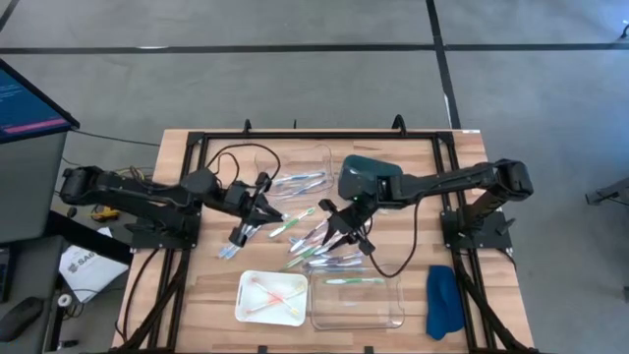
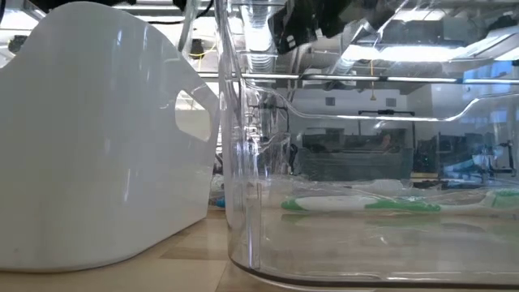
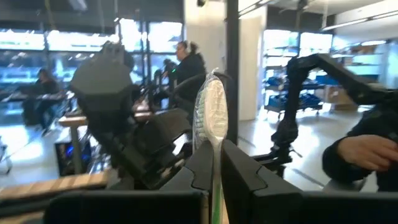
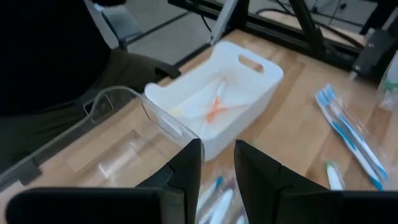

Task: Pick & Place Toothbrushes
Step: Put the green toothbrush into the bottom transparent bin

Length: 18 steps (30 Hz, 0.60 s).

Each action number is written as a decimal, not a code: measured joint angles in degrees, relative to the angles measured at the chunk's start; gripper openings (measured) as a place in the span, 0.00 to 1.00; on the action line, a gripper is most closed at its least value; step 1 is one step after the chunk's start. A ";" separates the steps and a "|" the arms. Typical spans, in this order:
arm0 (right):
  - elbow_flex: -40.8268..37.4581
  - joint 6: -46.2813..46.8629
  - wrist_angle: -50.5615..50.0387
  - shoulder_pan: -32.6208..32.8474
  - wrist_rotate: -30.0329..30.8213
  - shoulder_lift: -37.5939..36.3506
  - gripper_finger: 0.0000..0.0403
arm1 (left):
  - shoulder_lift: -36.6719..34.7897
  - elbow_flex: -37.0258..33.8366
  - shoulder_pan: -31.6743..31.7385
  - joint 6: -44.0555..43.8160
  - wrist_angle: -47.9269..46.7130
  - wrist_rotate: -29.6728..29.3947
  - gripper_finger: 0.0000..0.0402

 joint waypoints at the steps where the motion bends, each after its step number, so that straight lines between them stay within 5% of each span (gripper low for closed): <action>1: 0.00 0.46 0.59 0.39 0.00 0.00 0.22 | 0.00 0.00 -0.42 0.19 0.51 0.42 0.02; 11: 0.00 3.37 8.24 3.85 0.06 0.00 0.22 | 3.85 0.04 -5.16 3.55 7.17 2.81 0.02; 18: 0.00 4.22 12.26 5.18 0.18 0.00 0.22 | 6.73 0.07 -4.68 -3.27 9.37 2.86 0.02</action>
